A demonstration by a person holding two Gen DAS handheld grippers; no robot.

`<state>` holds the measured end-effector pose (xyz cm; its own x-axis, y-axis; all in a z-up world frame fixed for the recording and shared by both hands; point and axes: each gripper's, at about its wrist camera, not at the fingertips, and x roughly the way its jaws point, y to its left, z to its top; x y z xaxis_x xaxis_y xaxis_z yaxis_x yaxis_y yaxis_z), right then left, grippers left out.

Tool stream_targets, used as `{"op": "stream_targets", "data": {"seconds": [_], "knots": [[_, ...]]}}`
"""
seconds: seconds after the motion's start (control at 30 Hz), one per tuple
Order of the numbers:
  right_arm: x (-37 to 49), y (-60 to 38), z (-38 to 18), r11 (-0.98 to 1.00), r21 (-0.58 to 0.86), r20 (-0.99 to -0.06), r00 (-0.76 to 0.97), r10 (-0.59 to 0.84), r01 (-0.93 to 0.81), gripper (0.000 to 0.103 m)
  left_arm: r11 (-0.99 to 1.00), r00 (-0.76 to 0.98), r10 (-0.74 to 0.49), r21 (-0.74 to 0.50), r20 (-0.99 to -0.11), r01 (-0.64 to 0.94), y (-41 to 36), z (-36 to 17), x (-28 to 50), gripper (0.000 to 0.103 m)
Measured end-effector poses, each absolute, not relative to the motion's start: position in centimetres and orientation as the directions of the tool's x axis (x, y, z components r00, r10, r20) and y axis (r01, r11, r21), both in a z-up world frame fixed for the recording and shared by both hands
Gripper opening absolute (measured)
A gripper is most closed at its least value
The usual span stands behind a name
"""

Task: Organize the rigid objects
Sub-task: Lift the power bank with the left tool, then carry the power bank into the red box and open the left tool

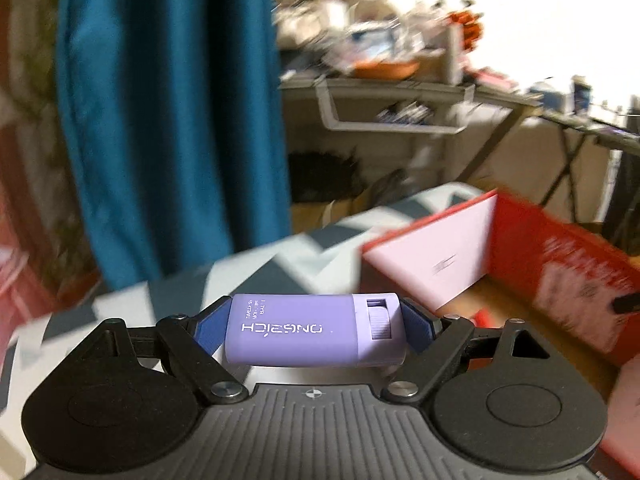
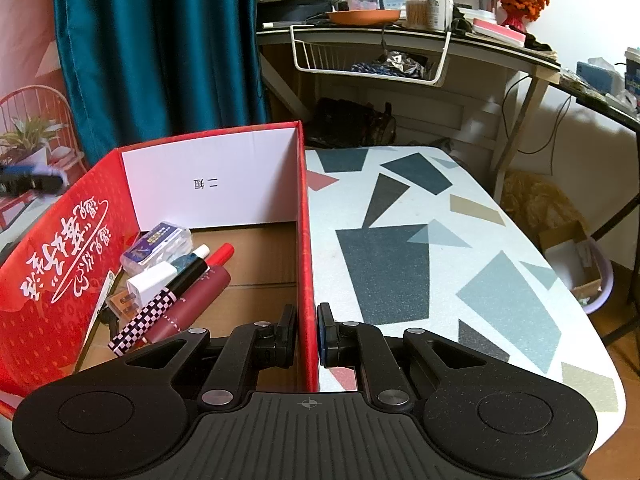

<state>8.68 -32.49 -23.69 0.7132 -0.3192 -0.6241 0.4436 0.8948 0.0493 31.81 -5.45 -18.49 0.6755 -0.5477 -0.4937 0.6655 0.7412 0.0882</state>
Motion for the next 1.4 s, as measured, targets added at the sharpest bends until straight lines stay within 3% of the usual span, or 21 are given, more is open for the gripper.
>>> {"op": "stream_targets", "data": {"seconds": [0.17,0.37,0.6,0.93,1.07,1.4], "knots": [[8.7,-32.5,-23.7,0.895,0.053,-0.623,0.715,-0.317,0.443,0.010,0.641,0.626,-0.619,0.157,-0.473,0.752,-9.4,-17.1,29.5,0.089],[8.6,-32.6,-23.7,0.895,0.059,-0.624,0.716,-0.313,0.442,0.010,0.555,0.615,-0.619,0.281,-0.489,0.782,-14.2,-17.9,28.0,0.089],[8.7,-32.6,-23.8,0.896,0.059,-0.624,0.717,-0.311,0.440,0.010,0.464,0.574,-0.589,0.344,-0.569,0.817,-16.9,-20.7,27.4,0.089],[8.7,-32.7,-23.8,0.896,0.066,-0.624,0.719,-0.307,0.439,0.010,0.429,0.543,-0.557,0.343,-0.628,0.836,-16.7,-21.9,27.8,0.090],[8.7,-32.7,-23.8,0.895,0.068,-0.624,0.719,-0.307,0.441,0.010,0.433,0.546,-0.561,0.341,-0.623,0.834,-16.3,-21.5,27.6,0.095],[8.7,-32.7,-23.8,0.896,0.066,-0.623,0.719,-0.307,0.440,0.010,0.446,0.562,-0.546,0.352,-0.621,0.823,-16.0,-21.2,27.4,0.096]]}}
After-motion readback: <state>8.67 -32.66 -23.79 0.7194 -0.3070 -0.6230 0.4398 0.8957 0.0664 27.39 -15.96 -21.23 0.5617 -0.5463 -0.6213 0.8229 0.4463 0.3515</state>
